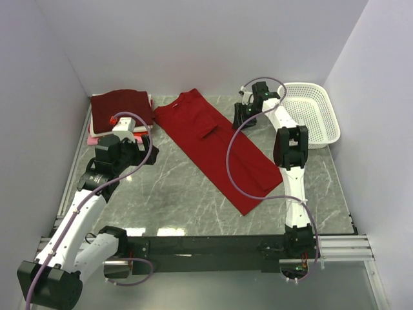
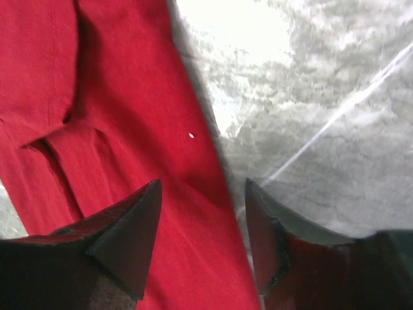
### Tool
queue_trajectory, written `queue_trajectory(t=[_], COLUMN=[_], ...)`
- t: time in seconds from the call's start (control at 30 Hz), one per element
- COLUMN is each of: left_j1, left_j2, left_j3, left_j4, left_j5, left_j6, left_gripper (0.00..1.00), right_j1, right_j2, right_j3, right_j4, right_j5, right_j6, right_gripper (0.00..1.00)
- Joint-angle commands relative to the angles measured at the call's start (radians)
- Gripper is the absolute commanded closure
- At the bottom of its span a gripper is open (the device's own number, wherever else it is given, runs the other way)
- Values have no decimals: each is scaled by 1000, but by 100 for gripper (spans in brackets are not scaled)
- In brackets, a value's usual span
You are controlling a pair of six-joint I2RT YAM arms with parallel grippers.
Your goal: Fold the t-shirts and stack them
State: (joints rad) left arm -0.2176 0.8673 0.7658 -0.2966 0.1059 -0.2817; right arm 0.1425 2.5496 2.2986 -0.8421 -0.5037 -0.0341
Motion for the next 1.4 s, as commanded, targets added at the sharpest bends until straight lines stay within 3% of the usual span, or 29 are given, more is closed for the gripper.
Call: queue_trajectory(t=[0.0,0.17,0.2,0.3,0.37,0.5,0.57,0.77,0.87,1.03,1.23,1.33,1.37], left_j1=[-2,-2,-2,-2,-2,-55,-146,-443,-639,-992,-1158,-1192,-1200], left_j2=[-1,1,2,16,30,81,96,136,173,309,531,639,662], left_j3=[-2,-5,-3,-10,-11,-16,-20,-36,-33,-39,-13,24,41], left_j4=[43,50,53,77,89,134,155,204,221,338,445,432,430], left_j5=[37,72,96,224,303,442,454,336,218,29,-103,-148,-159], left_j6=[18,19,21,21,27,27,48,88,105,133,133,142,145], left_gripper=[8,9,8,9,12,15,16,15,15,17,21,23,25], right_j1=[3,-1,0,-6,-12,-24,-27,-32,-50,-127,-136,-136,-136], right_j2=[8,3,1,-29,-72,-172,-260,-541,-647,-813,-1084,-1202,-1279], right_j3=[16,27,27,-17,-83,-252,-399,-804,-904,-959,-1063,-1157,-1183], right_j4=[-78,-117,-121,-111,-94,-68,-48,37,47,109,158,218,234], right_j5=[25,8,4,-12,-12,-32,-42,-25,-24,91,12,-62,-79], right_j6=[-22,-32,-32,-30,-30,-44,-53,-95,-115,-179,-308,-352,-363], right_gripper=[47,67,77,95,99,100,100,100,90,60,41,15,14])
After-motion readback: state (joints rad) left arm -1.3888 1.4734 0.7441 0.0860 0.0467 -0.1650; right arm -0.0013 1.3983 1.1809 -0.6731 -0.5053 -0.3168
